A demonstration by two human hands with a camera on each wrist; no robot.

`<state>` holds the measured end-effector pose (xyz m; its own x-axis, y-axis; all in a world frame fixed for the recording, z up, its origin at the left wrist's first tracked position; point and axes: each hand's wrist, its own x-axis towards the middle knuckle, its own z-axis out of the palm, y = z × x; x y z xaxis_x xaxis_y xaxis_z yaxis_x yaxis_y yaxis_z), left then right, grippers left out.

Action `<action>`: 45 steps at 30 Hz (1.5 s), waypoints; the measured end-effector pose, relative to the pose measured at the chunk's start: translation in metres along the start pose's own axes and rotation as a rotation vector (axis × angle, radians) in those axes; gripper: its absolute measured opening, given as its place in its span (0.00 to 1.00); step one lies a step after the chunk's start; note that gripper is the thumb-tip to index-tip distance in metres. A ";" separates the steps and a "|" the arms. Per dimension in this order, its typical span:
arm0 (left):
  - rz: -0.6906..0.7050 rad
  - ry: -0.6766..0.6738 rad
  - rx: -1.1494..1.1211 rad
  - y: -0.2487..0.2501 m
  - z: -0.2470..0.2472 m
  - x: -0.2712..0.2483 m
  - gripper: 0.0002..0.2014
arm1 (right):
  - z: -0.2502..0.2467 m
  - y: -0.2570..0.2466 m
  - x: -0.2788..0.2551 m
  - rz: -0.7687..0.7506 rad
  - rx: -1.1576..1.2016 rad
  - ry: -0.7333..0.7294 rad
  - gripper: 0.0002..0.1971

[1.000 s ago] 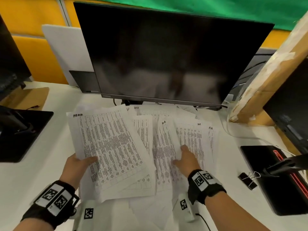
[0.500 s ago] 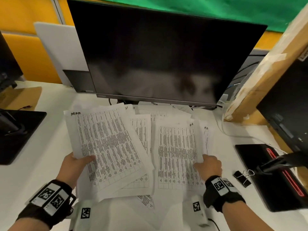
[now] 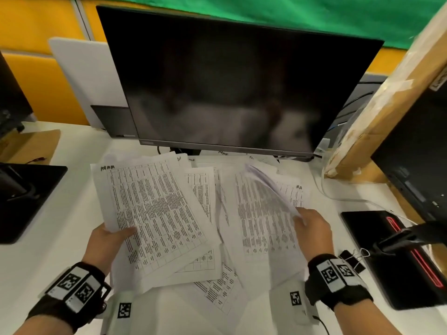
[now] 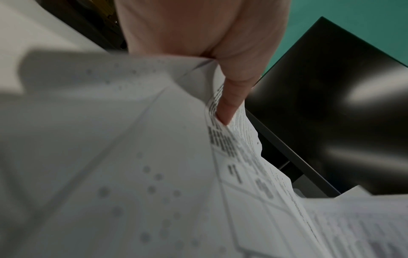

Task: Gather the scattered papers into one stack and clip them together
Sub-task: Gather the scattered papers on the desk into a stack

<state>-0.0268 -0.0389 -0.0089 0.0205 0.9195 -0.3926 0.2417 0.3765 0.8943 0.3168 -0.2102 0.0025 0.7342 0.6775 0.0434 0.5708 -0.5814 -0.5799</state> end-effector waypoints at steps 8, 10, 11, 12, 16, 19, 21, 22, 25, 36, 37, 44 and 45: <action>-0.018 -0.022 -0.034 0.001 -0.008 0.002 0.12 | -0.091 -0.057 0.022 -0.158 0.177 0.215 0.11; -0.019 -0.045 -0.049 0.001 -0.006 0.001 0.12 | -0.108 -0.068 0.023 -0.173 0.274 0.229 0.10; -0.022 -0.069 -0.060 0.002 -0.003 -0.001 0.13 | -0.113 -0.072 0.023 -0.157 0.354 0.210 0.11; -0.025 -0.095 -0.064 0.003 0.001 -0.002 0.13 | -0.114 -0.074 0.024 -0.131 0.442 0.184 0.12; -0.034 -0.222 -0.105 0.008 0.014 -0.007 0.13 | -0.084 -0.067 0.023 0.015 0.666 0.005 0.13; -0.022 -0.314 -0.180 0.012 0.024 -0.019 0.10 | -0.036 -0.051 0.012 0.121 0.705 -0.224 0.12; -0.021 -0.325 -0.202 0.011 0.032 -0.027 0.07 | -0.006 -0.039 -0.002 0.200 0.728 -0.384 0.13; -0.021 -0.318 -0.196 0.011 0.035 -0.029 0.08 | 0.006 -0.034 -0.008 0.232 0.757 -0.446 0.14; -0.006 -0.337 -0.223 0.006 0.037 -0.026 0.24 | 0.025 -0.029 -0.016 0.301 0.878 -0.524 0.19; -0.068 -0.649 -0.175 0.028 0.062 -0.021 0.29 | 0.015 -0.053 -0.010 0.408 0.874 -0.745 0.18; -0.049 -0.667 -0.136 0.033 0.066 -0.019 0.26 | 0.013 -0.052 -0.008 0.411 0.855 -0.718 0.19; 0.249 -0.491 0.805 0.020 0.076 0.000 0.30 | -0.032 -0.027 0.011 0.352 0.793 -0.305 0.25; 0.294 -0.524 0.921 0.011 0.076 0.001 0.32 | -0.040 -0.023 0.011 0.345 0.766 -0.253 0.25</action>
<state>0.0499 -0.0425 -0.0158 0.5523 0.7154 -0.4280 0.7871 -0.2782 0.5506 0.3265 -0.2070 0.0485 0.6647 0.6525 -0.3640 -0.1386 -0.3710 -0.9182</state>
